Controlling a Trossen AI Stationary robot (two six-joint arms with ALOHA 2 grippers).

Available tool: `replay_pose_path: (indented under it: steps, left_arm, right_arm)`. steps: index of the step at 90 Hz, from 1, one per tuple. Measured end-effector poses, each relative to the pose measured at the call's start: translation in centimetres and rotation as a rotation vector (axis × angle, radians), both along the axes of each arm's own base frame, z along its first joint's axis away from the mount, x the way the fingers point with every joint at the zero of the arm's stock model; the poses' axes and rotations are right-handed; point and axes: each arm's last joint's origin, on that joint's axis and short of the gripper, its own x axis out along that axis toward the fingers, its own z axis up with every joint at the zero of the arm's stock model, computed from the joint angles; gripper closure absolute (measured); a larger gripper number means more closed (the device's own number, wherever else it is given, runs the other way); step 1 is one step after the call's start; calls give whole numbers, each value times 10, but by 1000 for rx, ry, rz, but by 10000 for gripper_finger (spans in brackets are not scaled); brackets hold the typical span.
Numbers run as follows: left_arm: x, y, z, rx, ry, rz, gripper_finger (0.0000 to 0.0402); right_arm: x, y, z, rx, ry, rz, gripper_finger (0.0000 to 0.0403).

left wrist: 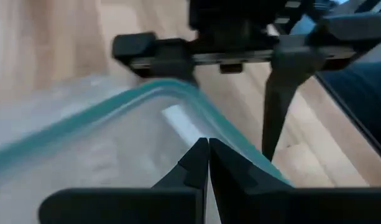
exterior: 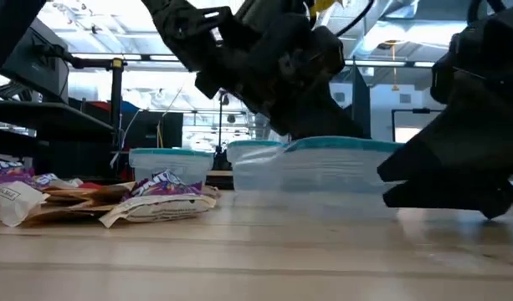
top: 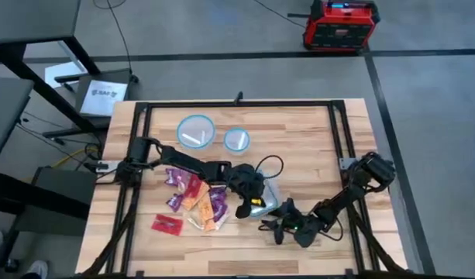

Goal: Sort candy
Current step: Open the top right transparent bin

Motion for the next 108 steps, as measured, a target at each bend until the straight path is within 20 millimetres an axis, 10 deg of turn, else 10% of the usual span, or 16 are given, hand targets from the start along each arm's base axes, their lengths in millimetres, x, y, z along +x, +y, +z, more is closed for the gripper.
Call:
replay_pose_path:
  steps: [60,83,108]
  left_arm:
    - [8,1,-27,48,48,5,401]
    - [17,-8,7,27,72,-6,401]
    - [13,-22,80,171,183,0,401]
  right_arm:
    - [-12,-1,25,-90,-281,324,231]
    - [-23,18,53,-366,-311,463,236]
    - [-13,21,63,-789,29,571,236]
